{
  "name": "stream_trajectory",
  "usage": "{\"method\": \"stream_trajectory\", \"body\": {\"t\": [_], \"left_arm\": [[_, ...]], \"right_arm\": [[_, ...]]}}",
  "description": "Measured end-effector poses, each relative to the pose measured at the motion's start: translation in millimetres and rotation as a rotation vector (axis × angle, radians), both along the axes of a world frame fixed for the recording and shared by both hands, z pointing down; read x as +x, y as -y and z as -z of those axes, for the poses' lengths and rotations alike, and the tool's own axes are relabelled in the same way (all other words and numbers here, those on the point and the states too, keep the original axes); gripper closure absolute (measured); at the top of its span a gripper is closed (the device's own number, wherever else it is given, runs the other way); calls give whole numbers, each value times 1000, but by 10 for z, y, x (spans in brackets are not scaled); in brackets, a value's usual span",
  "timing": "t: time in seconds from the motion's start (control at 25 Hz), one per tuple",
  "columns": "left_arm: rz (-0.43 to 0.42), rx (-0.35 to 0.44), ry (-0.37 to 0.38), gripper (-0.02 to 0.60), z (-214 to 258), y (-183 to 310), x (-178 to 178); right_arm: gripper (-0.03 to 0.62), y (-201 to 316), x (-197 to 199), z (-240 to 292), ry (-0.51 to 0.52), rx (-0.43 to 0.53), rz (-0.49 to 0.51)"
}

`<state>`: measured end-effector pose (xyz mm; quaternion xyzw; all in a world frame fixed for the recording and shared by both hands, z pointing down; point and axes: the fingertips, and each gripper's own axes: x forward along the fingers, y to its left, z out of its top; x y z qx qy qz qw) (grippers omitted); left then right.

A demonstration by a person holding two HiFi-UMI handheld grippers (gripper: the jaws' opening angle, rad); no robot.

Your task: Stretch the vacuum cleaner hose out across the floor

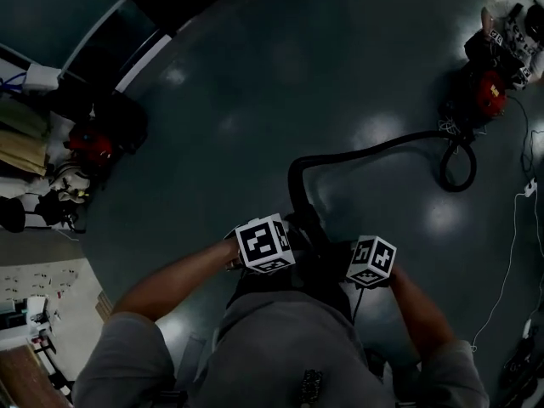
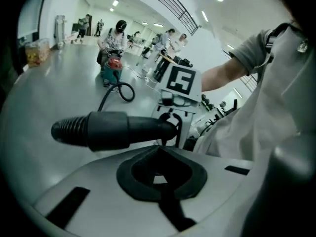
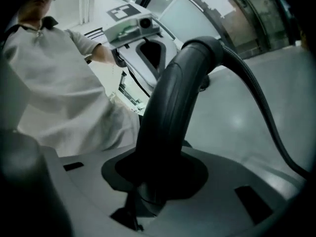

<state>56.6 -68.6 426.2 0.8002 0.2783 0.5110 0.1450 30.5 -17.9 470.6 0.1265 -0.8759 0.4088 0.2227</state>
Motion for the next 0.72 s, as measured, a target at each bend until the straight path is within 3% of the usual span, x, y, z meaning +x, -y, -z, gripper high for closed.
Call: {"method": "stream_trajectory", "body": {"t": [0.12,0.2,0.36,0.48,0.64,0.72], "left_arm": [[155,45,-83,578,117,302,-73],[220,14,-166,563,257,454,-119],[262,-103,-295,404,492,750,-283],[340,-233,-368,294,719,1038,-382],[409,-402,-414,261,998,1342,-433],[409,-443,-413,262,1071,1343,-444]], "right_arm": [[476,303,-151,293,-69,113,-105],[476,534,-260,428,-113,170,-182],[476,959,-423,561,-216,224,-329],[476,1223,-576,605,-264,235,-466],[476,1584,-952,650,-301,233,-650],[476,1656,-1139,668,-315,227,-722]]}}
